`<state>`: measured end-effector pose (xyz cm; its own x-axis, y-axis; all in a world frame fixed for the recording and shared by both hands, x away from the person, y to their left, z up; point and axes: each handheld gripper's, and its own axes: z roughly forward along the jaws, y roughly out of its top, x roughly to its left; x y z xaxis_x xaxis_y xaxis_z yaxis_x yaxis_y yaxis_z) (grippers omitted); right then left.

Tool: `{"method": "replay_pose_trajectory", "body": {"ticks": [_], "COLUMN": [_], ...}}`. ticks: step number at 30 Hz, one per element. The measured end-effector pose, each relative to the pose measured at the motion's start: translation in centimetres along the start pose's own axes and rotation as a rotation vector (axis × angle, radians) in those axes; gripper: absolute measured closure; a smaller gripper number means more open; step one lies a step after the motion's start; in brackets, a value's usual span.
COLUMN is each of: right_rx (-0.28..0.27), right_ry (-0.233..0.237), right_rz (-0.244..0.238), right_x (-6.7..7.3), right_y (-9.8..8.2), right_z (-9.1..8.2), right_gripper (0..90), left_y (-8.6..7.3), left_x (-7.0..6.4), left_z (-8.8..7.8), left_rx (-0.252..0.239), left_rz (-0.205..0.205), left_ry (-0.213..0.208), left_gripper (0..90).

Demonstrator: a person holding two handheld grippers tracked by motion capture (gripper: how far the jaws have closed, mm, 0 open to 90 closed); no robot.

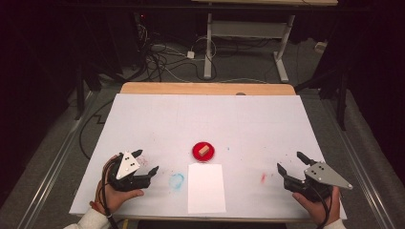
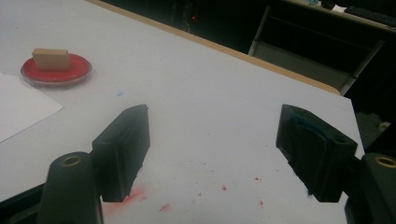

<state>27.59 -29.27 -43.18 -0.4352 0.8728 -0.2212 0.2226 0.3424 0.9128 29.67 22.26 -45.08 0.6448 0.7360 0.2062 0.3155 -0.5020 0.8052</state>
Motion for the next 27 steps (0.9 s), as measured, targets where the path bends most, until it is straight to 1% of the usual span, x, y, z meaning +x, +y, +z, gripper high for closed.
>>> {"method": "replay_pose_trajectory", "body": {"ticks": [1, 4, 5, 8, 9, 11, 13, 15, 16, 18, 19, 22, 23, 24, 27], "right_rx": [-0.001, -0.002, -0.006, -0.009, -0.009, -0.01, -0.01, -0.01, -0.013, -0.016, -0.019, -0.018, -0.02, -0.021, -0.019], "right_ry": [0.002, 0.004, 0.005, 0.007, 0.01, 0.011, 0.016, 0.019, 0.019, 0.019, 0.021, 0.019, 0.02, 0.019, 0.021], "right_rz": [0.0, -0.001, -0.003, -0.019, -0.014, -0.023, -0.019, -0.02, -0.022, -0.02, -0.021, -0.017, -0.017, -0.018, -0.021], "right_x": [0.0, 0.0, 0.1, 0.2, 0.2, 0.3, 0.3, 0.4, 0.4, 0.4, 0.4, 0.4, 0.4, 0.4, 0.4], "right_y": [0.0, 0.1, 0.2, 0.4, 0.5, 0.6, 0.6, 0.6, 0.6, 0.7, 0.7, 0.7, 0.7, 0.7, 0.7], "right_z": [0.0, 0.0, 0.0, 0.1, 0.2, 0.3, 0.3, 0.3, 0.3, 0.2, 0.2, 0.1, 0.1, 0.1, 0.1], "right_gripper": [26.2, 26.3, 26.4, 26.5, 26.5, 26.5, 26.6, 26.5, 26.5, 26.5, 26.5, 26.0, 26.0, 25.9, 25.4], "left_y": [0.0, -0.1, 0.0, 0.1, 0.1, 0.2, 0.2, 0.4, 0.5, 0.9, 1.1, 1.9, 2.4, 2.4, 3.2], "left_x": [0.0, 0.1, 0.2, 0.4, 0.6, 0.7, 0.8, 0.9, 0.9, 0.9, 0.9, 1.1, 1.3, 1.3, 1.3], "left_z": [0.0, -0.1, -0.4, -0.7, -1.1, -1.2, -1.5, -1.6, -1.6, -1.7, -1.7, -1.5, -1.5, -1.5, -1.4], "left_rx": [0.016, 0.011, 0.01, 0.013, 0.01, 0.012, 0.017, 0.022, 0.019, 0.021, 0.019, 0.022, 0.016, 0.016, 0.018], "left_rz": [-0.014, -0.023, -0.038, -0.04, -0.054, -0.058, -0.053, -0.059, -0.061, -0.052, -0.05, -0.054, -0.063, -0.063, -0.056], "left_ry": [-0.002, 0.0, 0.0, 0.0, -0.004, -0.003, -0.001, -0.008, -0.011, -0.019, -0.013, -0.021, -0.037, -0.037, -0.046], "left_gripper": [23.1, 23.1, 23.1, 23.1, 23.1, 23.1, 23.1, 23.1, 23.1, 23.1, 23.1, 23.1, 23.1, 23.1, 23.1]}}
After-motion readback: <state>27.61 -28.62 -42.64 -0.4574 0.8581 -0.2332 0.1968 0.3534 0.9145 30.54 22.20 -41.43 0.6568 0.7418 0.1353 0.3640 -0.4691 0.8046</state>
